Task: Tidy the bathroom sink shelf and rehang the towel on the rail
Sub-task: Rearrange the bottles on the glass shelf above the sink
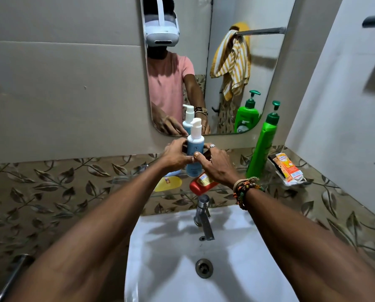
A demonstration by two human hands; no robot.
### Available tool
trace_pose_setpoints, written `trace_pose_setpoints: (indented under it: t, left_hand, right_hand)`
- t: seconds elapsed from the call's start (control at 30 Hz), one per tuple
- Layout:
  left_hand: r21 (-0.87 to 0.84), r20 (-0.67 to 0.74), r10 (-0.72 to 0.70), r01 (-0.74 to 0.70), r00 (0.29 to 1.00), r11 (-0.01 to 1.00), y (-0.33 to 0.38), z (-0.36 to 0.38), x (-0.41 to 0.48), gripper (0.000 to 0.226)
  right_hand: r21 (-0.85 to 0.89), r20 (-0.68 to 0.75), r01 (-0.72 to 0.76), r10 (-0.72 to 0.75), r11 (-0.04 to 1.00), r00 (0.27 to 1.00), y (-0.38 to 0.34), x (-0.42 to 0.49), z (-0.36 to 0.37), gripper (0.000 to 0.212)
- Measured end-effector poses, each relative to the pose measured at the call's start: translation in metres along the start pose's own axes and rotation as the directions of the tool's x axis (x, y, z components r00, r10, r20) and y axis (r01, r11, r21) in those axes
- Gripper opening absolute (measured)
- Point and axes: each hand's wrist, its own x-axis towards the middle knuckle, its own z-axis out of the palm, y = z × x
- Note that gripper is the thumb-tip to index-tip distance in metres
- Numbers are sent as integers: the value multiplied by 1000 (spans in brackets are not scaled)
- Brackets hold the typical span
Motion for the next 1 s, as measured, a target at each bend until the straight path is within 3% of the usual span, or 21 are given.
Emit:
trace_pose_setpoints:
  t: [1.0]
  left_hand:
    - [58,17,-55,54,998,997,-13,1,2,54]
  right_hand:
    - [47,46,22,-24,999,999,2,2,15,48]
